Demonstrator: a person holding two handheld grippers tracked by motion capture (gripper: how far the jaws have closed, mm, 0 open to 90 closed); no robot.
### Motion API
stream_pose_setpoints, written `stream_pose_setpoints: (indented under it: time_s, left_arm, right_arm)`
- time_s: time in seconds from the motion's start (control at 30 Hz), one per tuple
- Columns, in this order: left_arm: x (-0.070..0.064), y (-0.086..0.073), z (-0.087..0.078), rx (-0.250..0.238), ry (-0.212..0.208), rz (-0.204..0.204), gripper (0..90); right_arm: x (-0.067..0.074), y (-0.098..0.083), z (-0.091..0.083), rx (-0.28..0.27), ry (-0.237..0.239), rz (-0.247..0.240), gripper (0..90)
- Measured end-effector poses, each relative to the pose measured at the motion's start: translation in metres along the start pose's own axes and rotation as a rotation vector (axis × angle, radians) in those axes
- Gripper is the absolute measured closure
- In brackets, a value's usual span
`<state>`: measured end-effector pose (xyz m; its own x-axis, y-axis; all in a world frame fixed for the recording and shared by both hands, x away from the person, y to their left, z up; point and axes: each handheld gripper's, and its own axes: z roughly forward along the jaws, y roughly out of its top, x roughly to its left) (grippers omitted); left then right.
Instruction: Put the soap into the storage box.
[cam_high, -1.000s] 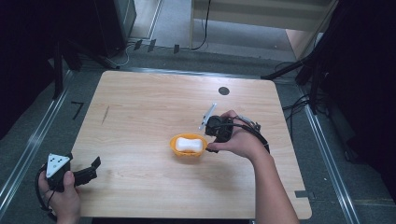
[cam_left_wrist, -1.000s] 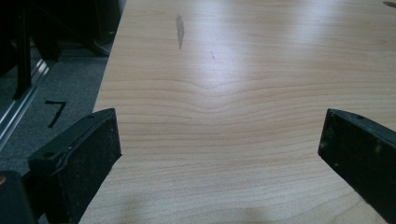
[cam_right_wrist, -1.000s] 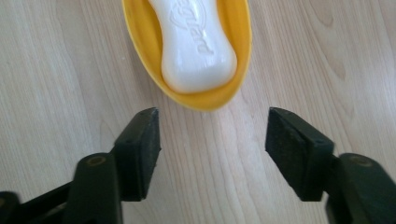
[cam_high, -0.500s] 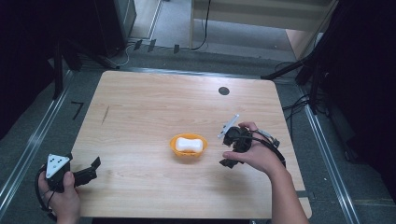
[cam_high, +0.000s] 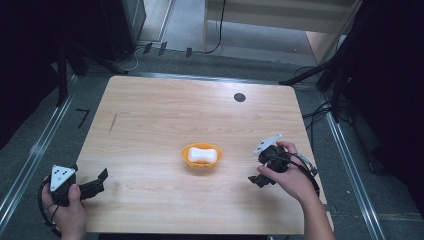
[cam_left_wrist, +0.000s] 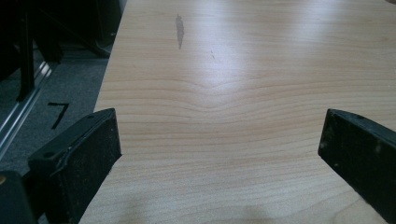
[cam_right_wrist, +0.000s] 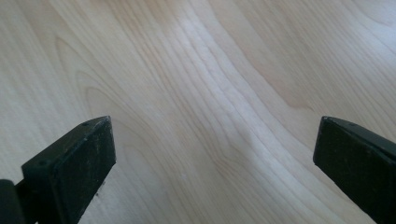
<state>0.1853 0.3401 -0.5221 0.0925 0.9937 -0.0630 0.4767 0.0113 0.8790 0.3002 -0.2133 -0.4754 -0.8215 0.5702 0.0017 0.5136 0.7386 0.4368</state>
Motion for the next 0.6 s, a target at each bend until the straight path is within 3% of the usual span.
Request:
stream_pose_setpoints:
  time_s: [0.6]
  left_arm:
    - [-0.001, 0.0, 0.0, 0.01, 0.011, 0.008, 0.0]
  right_arm:
    - [-0.007, -0.061, -0.011, -0.141, -0.041, 0.116, 0.0]
